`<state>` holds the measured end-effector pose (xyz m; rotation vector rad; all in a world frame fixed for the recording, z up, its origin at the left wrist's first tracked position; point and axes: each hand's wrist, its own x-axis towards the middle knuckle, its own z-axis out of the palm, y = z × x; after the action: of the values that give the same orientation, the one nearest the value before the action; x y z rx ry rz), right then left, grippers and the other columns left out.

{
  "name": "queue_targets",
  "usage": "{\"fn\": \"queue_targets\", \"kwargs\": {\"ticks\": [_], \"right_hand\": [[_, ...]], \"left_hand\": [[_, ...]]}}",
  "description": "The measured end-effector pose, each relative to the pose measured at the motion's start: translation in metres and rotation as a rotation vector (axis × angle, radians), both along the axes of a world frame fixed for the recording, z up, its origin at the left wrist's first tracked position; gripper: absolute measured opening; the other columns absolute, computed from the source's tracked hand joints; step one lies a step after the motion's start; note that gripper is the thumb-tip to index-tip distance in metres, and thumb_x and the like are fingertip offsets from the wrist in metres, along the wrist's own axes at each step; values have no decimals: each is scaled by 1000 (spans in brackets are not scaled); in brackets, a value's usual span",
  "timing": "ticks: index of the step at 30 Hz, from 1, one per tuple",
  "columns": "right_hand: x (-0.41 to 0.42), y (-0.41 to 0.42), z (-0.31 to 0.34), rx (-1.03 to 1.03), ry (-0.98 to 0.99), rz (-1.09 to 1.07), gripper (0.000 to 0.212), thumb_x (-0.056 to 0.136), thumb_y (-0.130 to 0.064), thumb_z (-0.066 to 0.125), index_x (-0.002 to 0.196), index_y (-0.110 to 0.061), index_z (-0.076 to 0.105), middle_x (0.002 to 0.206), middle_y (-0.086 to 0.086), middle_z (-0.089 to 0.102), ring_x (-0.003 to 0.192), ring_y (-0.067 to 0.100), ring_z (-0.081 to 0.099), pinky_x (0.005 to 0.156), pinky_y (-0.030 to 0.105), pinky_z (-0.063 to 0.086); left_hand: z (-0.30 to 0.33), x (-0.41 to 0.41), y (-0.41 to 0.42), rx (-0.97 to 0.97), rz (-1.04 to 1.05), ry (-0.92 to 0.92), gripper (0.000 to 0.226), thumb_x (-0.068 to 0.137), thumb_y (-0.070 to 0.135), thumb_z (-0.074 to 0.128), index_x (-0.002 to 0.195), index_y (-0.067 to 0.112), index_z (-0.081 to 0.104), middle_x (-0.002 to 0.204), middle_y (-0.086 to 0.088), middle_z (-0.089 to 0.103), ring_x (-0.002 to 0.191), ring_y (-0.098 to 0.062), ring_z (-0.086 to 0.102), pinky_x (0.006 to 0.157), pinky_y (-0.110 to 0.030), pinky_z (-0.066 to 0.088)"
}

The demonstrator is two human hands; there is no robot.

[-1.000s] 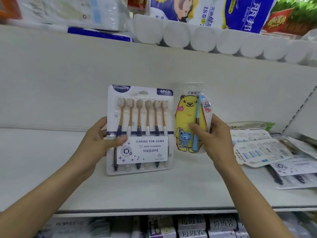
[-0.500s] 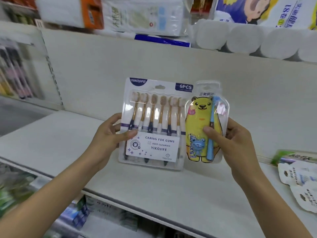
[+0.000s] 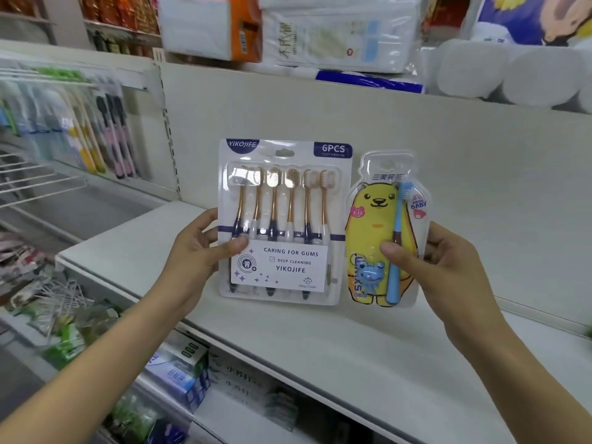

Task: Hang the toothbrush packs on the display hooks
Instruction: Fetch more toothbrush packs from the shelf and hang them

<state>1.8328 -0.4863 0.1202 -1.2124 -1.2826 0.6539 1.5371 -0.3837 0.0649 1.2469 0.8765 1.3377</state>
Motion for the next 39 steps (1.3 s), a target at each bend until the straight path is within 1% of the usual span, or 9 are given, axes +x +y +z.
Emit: {"fn": "queue_targets", "kwargs": {"ticks": [4,7,9,13,20,27,31,34,39], "right_hand": [[-48,19,1,28,34,19,22,85,-15,74,106,-22,71,92,-10,77,83,7,74,65,15,56],[-94,37,-2,39,64,46,20,84,-16,73,101,-27,70,89,-14,77,82,5,74,63,14,56],[-130,50,-4,47,81,76,20,84,-15,73,100,-27,69,87,-16,76,82,3,73,62,13,55],[-204,74,-8,52,99,137,20,85,-15,72,101,-27,69,88,-16,77,83,3,73,64,13,55],[-325,113,-9,36,100,269,19,86,-11,72,102,-21,72,92,-9,78,85,8,74,73,20,59],[-412,140,-8,20,79,382,20,88,-8,71,102,-23,72,92,-9,78,84,5,74,67,15,55],[-442,154,-11,2,54,405,18,89,-9,71,102,-22,72,93,-7,78,86,8,74,69,17,56],[-458,164,-13,2,48,401,16,88,-8,71,98,-21,72,89,-8,78,82,6,74,67,16,55],[-480,184,-15,0,41,389,17,89,-9,71,102,-19,72,90,-10,78,80,3,73,64,13,53]], "left_hand": [[2,-42,8,-3,33,-10,65,67,15,87,127,17,61,109,-12,74,103,-36,70,94,-58,52],[3,-87,15,1,65,-10,89,60,28,93,139,21,52,119,-11,71,111,-35,67,102,-65,45],[4,-123,19,22,91,4,92,57,31,92,139,20,53,120,-9,71,114,-34,65,101,-63,46],[6,-197,26,48,124,38,65,66,13,82,127,17,60,111,-5,75,107,-29,69,96,-54,53],[1,-319,27,37,254,-10,62,70,7,75,129,11,58,114,-7,74,104,-26,71,80,-35,61],[-14,-405,28,39,346,-4,51,74,8,75,123,16,63,114,-11,73,109,-35,68,93,-52,56],[-22,-433,35,24,344,-30,67,58,36,93,119,24,66,118,-13,71,110,-35,67,93,-52,53],[-25,-449,44,22,339,-28,72,54,42,94,118,25,67,118,-13,71,109,-34,68,90,-50,56],[-31,-472,75,53,313,-7,51,75,8,74,123,19,63,118,-10,72,112,-32,67,94,-49,54]]}}
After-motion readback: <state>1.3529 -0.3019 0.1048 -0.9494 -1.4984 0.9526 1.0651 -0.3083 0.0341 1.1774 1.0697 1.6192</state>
